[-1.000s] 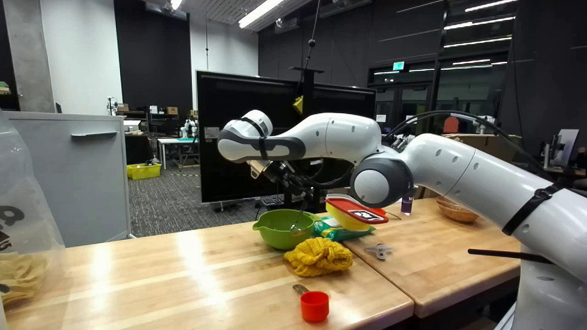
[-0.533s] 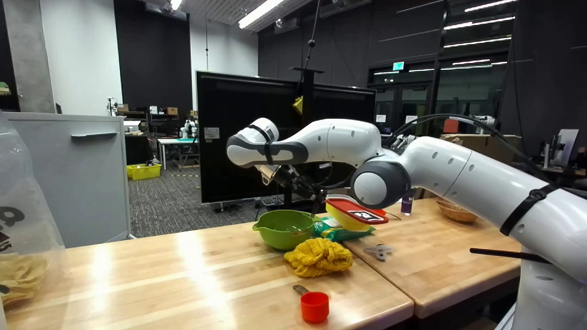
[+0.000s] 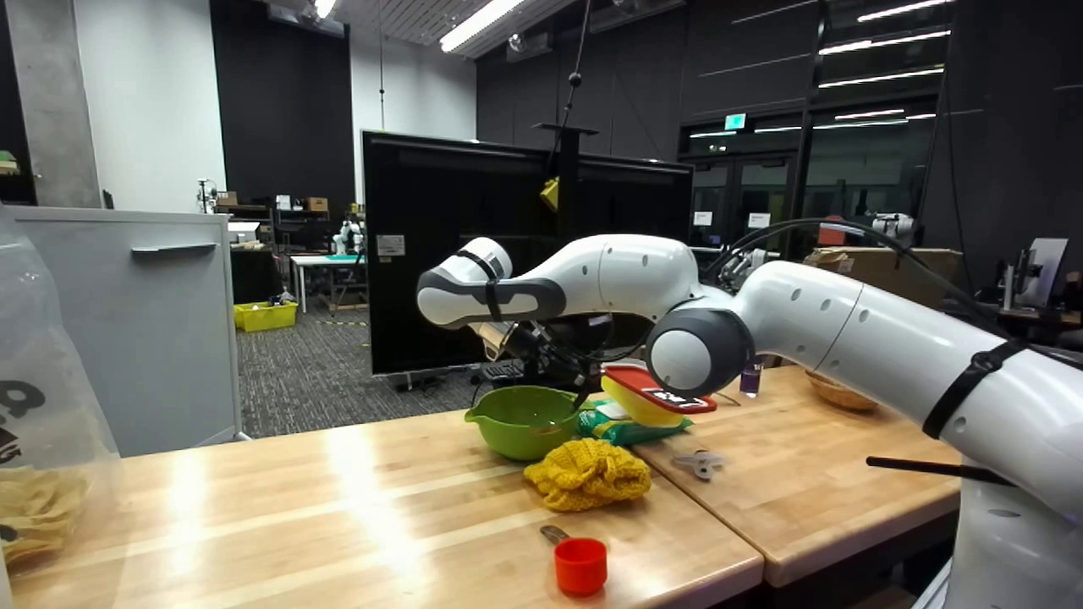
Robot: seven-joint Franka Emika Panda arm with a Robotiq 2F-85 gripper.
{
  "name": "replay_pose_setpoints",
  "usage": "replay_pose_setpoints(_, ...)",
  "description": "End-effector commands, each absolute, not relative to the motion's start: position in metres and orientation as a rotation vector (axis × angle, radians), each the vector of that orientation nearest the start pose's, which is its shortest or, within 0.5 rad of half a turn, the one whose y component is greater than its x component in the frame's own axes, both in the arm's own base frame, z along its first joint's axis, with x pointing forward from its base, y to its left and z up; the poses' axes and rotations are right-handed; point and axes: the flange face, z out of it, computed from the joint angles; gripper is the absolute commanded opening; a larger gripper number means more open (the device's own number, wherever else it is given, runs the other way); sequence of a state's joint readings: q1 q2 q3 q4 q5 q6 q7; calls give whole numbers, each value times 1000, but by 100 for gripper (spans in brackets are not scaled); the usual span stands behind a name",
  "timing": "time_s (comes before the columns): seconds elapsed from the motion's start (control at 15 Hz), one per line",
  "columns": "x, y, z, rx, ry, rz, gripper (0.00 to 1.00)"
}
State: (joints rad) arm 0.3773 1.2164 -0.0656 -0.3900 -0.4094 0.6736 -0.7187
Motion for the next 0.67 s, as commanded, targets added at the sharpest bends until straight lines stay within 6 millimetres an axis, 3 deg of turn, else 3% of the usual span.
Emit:
replay_pose_setpoints(0.0,652,198,313,-2720,-1287,1594,3)
replay_pose_setpoints(0.6,650,220,303,-2708,-1407,1609,3)
